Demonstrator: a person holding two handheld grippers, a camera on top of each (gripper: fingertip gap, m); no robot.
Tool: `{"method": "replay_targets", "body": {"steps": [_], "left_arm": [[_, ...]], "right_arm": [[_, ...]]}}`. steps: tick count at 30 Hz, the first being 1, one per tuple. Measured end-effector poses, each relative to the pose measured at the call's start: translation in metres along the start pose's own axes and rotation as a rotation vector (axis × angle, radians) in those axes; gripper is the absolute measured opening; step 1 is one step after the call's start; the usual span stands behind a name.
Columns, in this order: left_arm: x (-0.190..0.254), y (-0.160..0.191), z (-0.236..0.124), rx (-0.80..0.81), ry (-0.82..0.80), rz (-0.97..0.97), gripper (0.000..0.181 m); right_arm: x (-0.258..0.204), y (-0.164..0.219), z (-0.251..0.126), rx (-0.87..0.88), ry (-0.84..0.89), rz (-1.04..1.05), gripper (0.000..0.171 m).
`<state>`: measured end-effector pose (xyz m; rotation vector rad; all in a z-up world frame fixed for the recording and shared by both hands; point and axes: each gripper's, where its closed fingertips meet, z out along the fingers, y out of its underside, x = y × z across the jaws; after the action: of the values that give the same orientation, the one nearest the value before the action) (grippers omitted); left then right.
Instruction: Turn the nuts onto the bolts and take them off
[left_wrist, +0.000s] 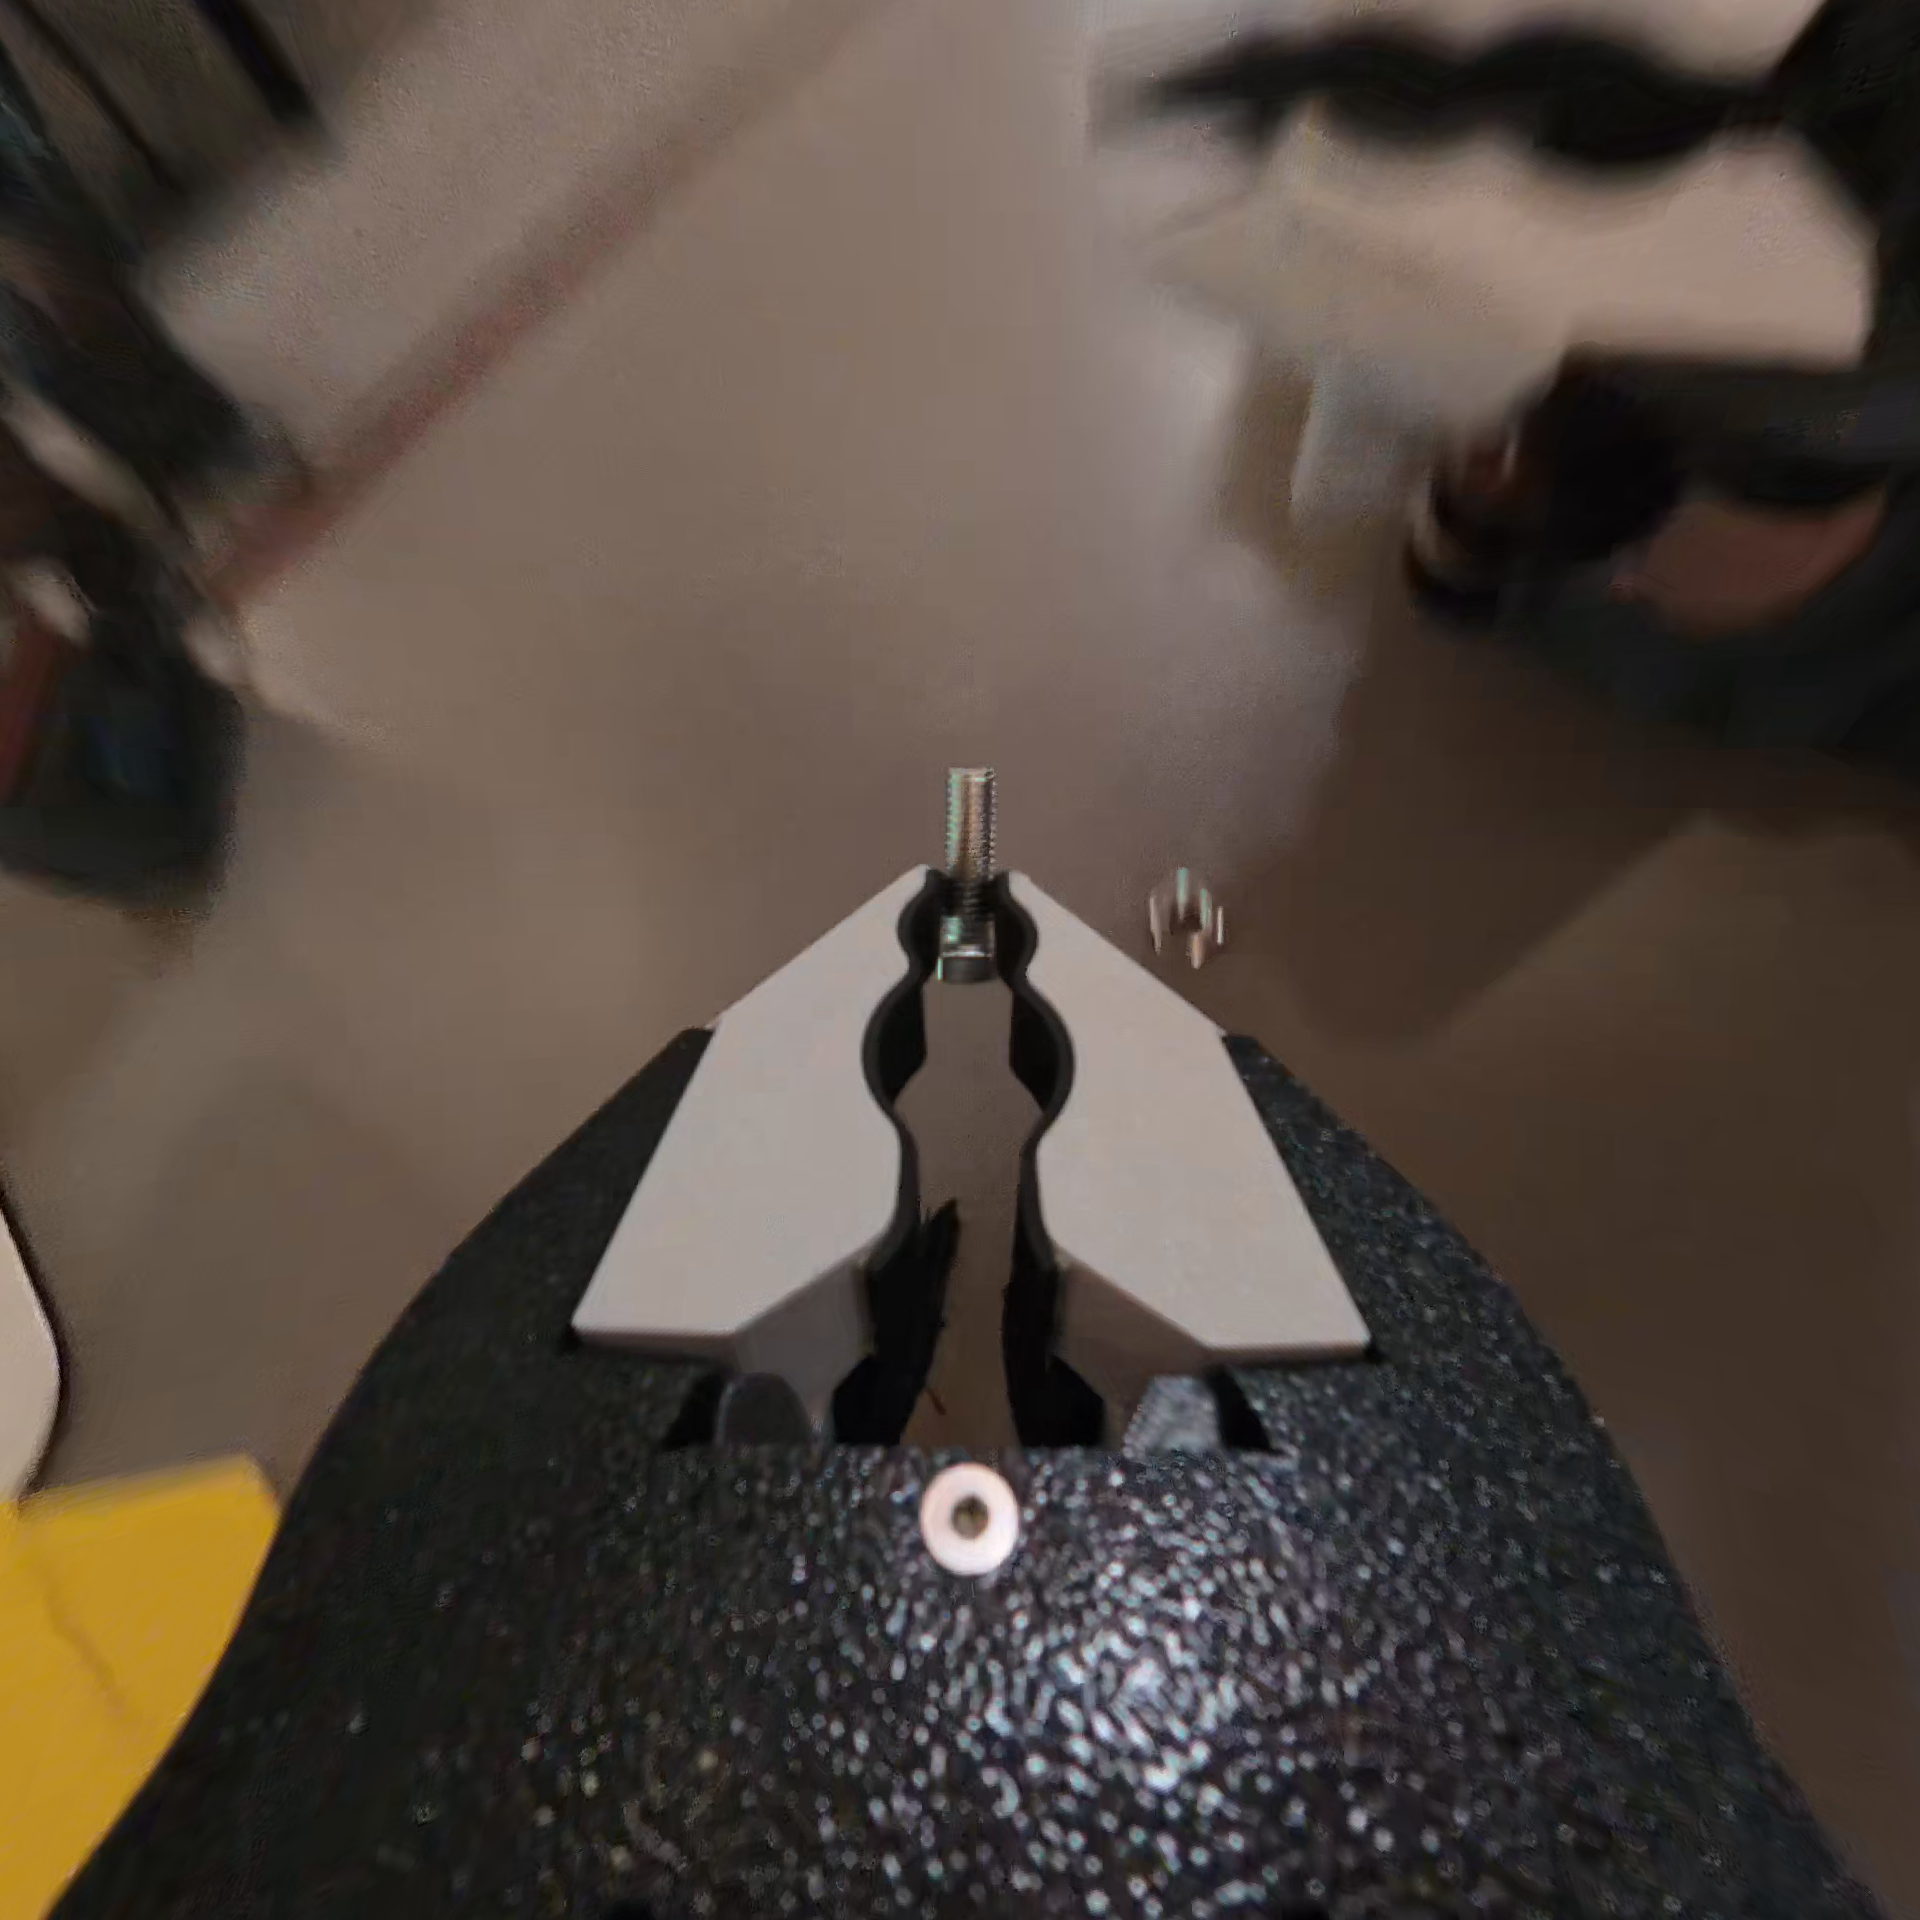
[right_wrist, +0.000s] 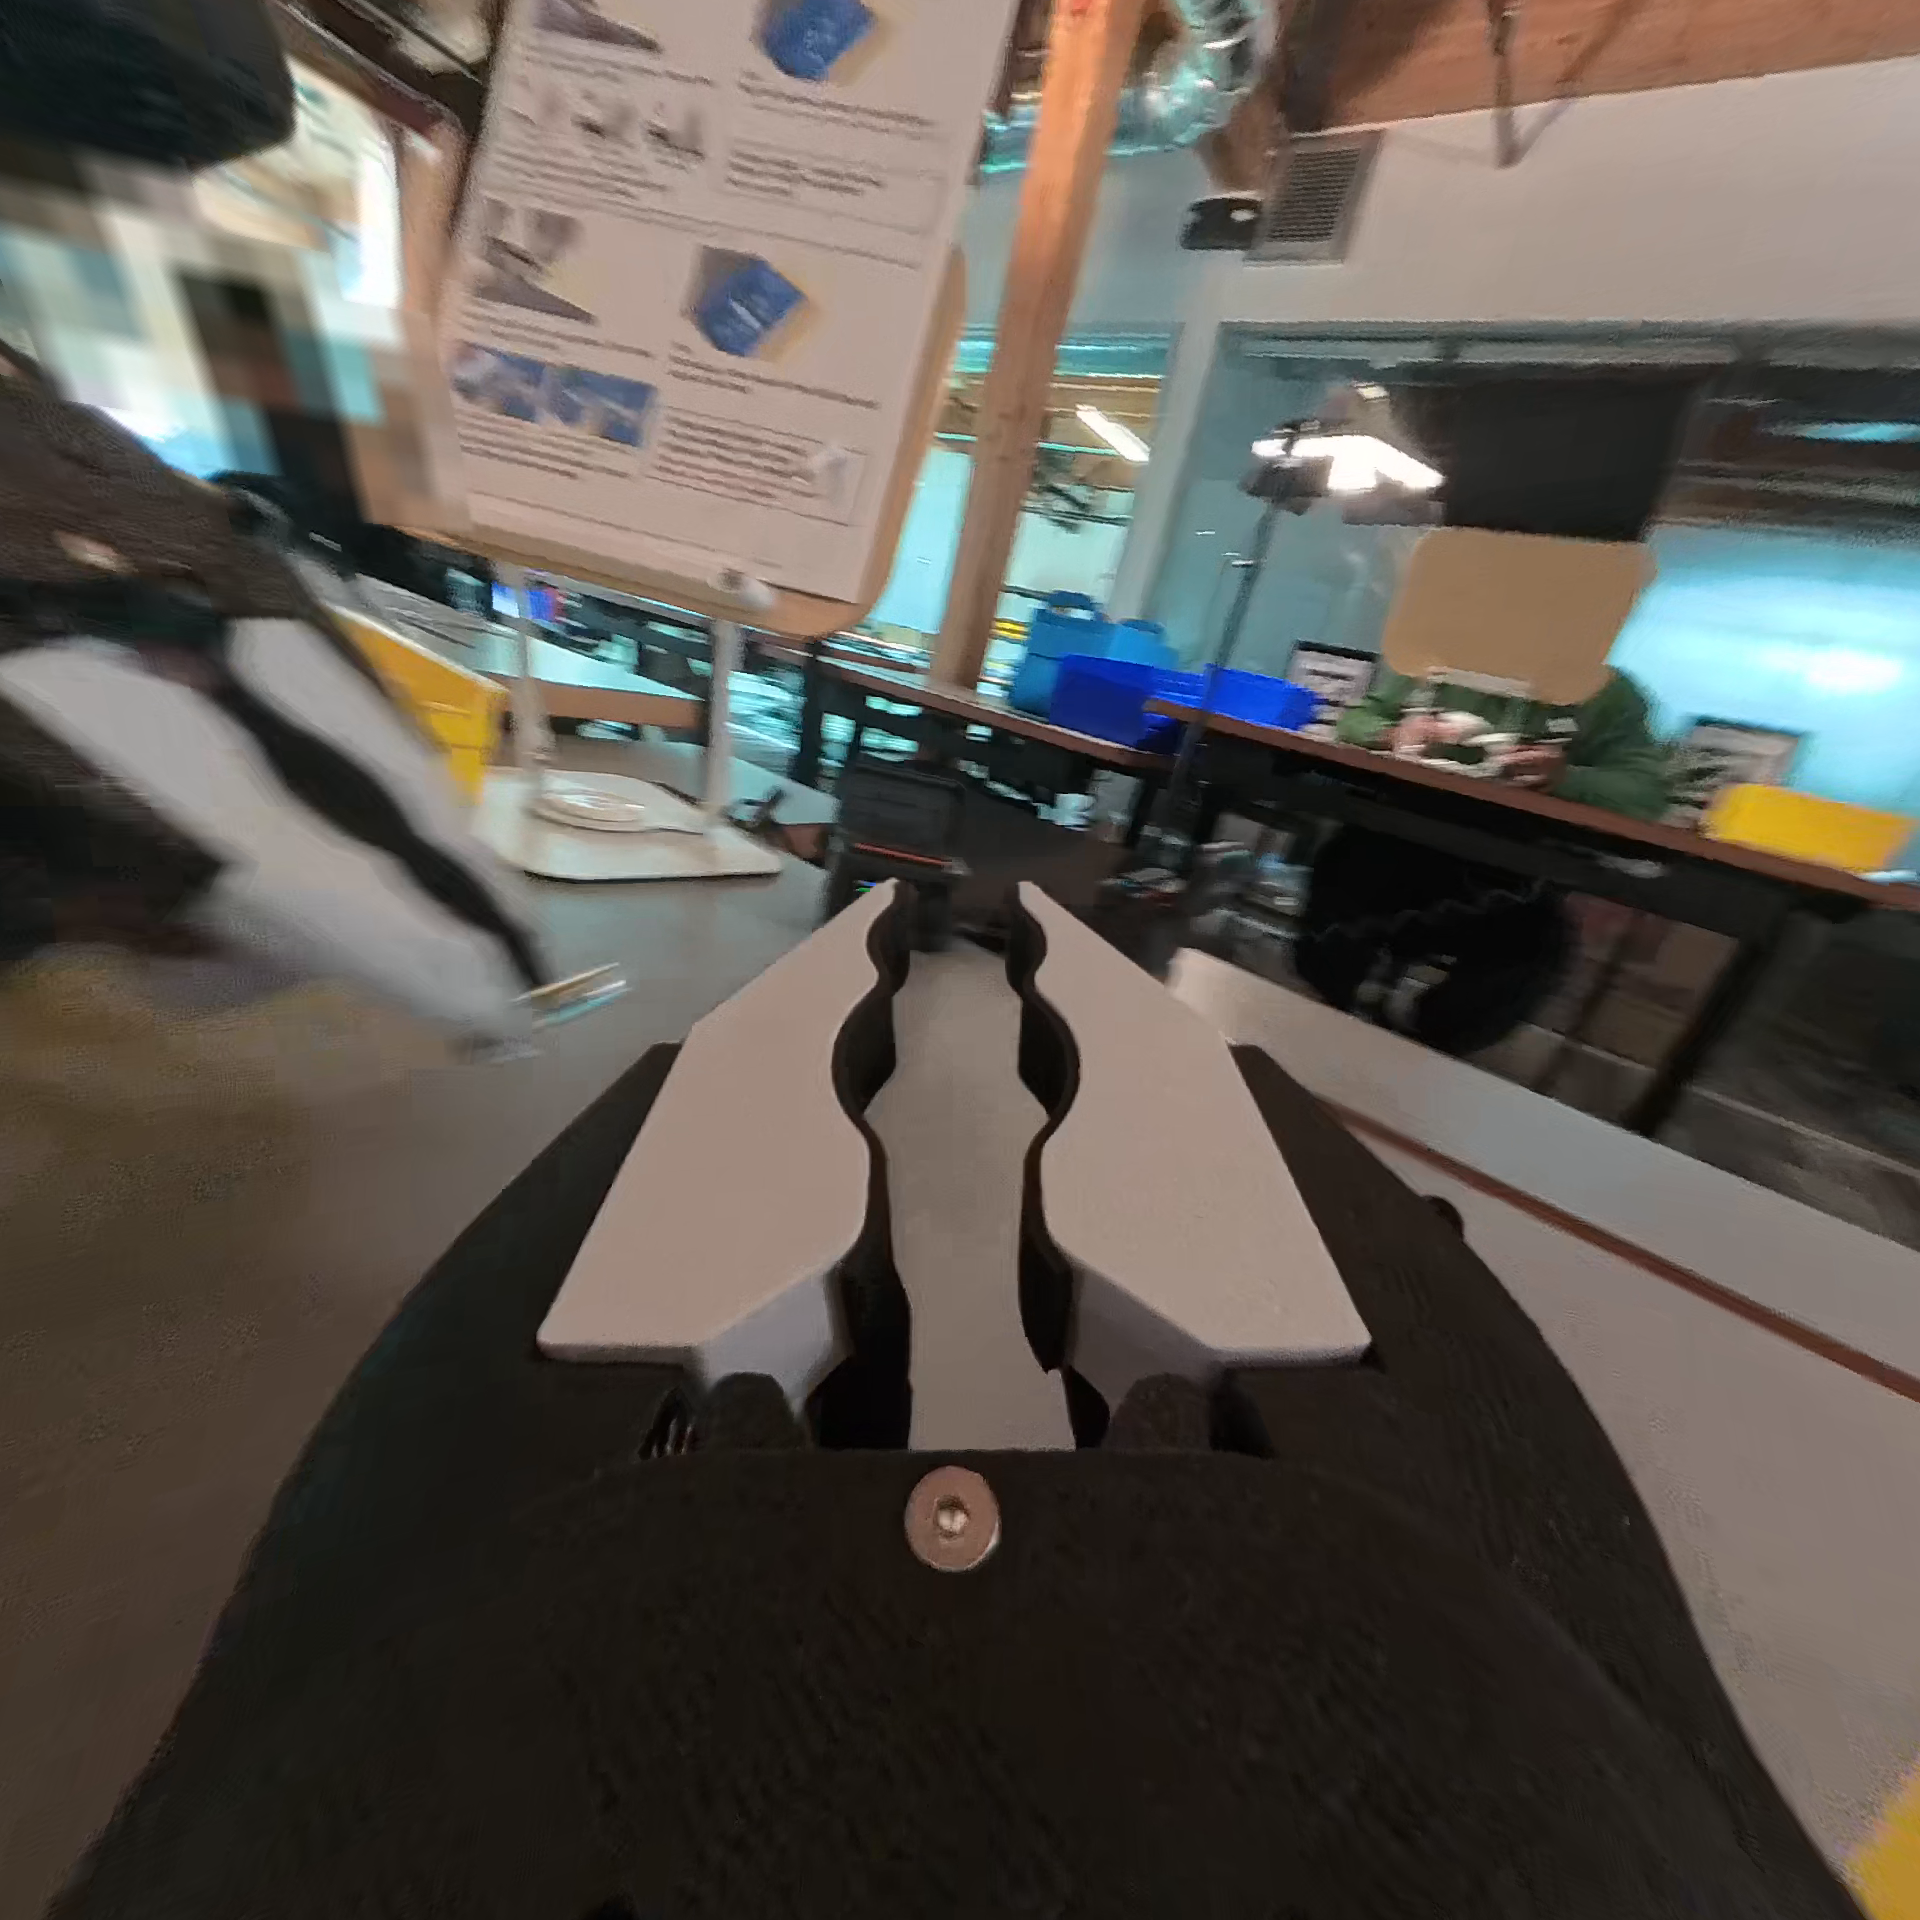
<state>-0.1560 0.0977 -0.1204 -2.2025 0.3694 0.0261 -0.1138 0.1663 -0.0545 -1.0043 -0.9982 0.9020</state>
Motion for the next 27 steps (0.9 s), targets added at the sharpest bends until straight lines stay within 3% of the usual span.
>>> {"method": "replay_targets", "body": {"steps": [1, 4, 7, 9, 11, 18, 20, 22, 26, 27], "left_arm": [[0.000, -0.022, 0.002, 0.153, -0.018, 0.028, 0.007], [0.009, -0.059, 0.004, 0.494, -0.036, 0.114, 0.007], [0.027, -0.058, 0.016, 0.632, 0.033, 0.135, 0.007], [0.044, -0.050, 0.024, 0.567, 0.124, 0.214, 0.007], [0.046, -0.050, 0.023, 0.585, 0.093, 0.257, 0.007], [0.051, -0.055, 0.013, 0.632, 0.150, 0.208, 0.007], [0.051, -0.055, 0.014, 0.627, 0.150, 0.202, 0.007], [0.054, -0.055, 0.013, 0.622, 0.192, 0.153, 0.007], [0.061, -0.050, 0.009, 0.562, 0.334, 0.080, 0.045], [0.066, -0.046, 0.008, 0.542, 0.373, 0.093, 0.045]], "right_arm": [[-0.007, -0.004, -0.006, 0.013, -0.056, 0.060, 0.019], [-0.015, -0.012, -0.022, 0.034, -0.178, 0.248, 0.029], [-0.022, -0.010, -0.026, -0.013, -0.306, 0.383, 0.032], [-0.025, -0.006, -0.024, -0.063, -0.352, 0.430, 0.033], [-0.030, 0.001, -0.024, -0.108, -0.392, 0.416, 0.031], [-0.041, 0.008, -0.023, -0.154, -0.468, 0.371, 0.025], [-0.046, 0.006, -0.025, -0.143, -0.489, 0.330, 0.008], [-0.049, 0.005, -0.026, -0.147, -0.489, 0.269, 0.008], [-0.049, -0.001, -0.032, -0.145, -0.543, 0.256, 0.008], [-0.050, -0.002, -0.035, -0.145, -0.570, 0.264, 0.008]]}}
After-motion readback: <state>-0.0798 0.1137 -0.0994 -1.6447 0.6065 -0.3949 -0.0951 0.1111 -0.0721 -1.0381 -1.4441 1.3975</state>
